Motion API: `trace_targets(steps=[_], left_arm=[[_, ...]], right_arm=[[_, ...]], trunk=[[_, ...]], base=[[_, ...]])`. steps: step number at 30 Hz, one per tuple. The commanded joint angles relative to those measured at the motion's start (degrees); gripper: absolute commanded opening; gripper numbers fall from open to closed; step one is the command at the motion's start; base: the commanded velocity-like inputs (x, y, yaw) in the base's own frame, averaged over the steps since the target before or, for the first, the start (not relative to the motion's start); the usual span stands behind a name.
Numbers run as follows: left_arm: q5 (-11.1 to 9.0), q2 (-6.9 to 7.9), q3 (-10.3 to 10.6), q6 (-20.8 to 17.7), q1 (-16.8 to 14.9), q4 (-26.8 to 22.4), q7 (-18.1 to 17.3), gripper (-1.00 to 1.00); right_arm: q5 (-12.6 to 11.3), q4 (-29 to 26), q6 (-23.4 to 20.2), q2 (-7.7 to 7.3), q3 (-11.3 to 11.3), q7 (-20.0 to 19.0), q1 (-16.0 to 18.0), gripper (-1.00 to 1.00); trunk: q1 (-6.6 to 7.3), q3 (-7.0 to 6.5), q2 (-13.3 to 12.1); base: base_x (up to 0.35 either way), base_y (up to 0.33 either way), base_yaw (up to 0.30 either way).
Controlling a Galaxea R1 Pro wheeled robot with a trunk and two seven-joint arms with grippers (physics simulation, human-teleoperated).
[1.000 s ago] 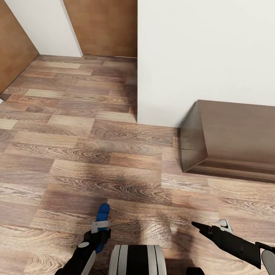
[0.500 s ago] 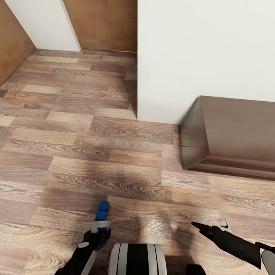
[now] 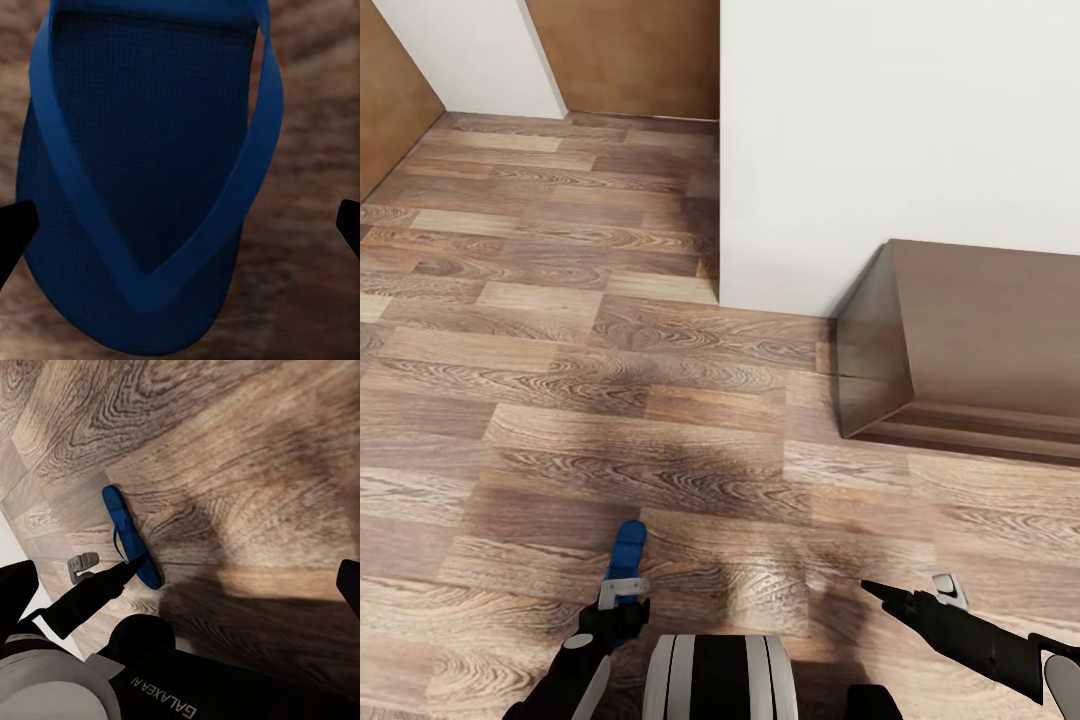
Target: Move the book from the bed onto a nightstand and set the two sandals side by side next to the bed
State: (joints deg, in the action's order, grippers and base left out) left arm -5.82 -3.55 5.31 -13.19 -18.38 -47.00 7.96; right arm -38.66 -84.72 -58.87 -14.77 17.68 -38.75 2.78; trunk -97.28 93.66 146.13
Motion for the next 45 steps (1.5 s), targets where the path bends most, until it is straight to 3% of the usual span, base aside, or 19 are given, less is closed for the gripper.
trace_targets(steps=[1, 39, 45], left_arm=[[-0.6, 0.07, 0.22, -0.26, 0.0, -0.1, 0.48, 1.0], [-0.56, 0.21, 0.19, -0.26, -0.01, -0.2, 0.64, 1.0], [-0.59, 0.21, 0.15, -0.26, 0.01, -0.2, 0.65, 1.0]], right_arm=[[0.25, 0.0, -0.28, 0.01, 0.08, -0.36, 0.03, 1.0], [0.25, 0.0, -0.28, 0.01, 0.08, -0.36, 0.03, 1.0], [0.25, 0.0, -0.28, 0.01, 0.08, -0.36, 0.03, 1.0]], trunk=[[0.01, 0.03, 0.01], [0.01, 0.03, 0.01], [-0.12, 1.14, 0.08]], base=[[0.0, 0.0, 0.0], [0.032, 0.0, 0.0], [0.0, 0.0, 0.0]])
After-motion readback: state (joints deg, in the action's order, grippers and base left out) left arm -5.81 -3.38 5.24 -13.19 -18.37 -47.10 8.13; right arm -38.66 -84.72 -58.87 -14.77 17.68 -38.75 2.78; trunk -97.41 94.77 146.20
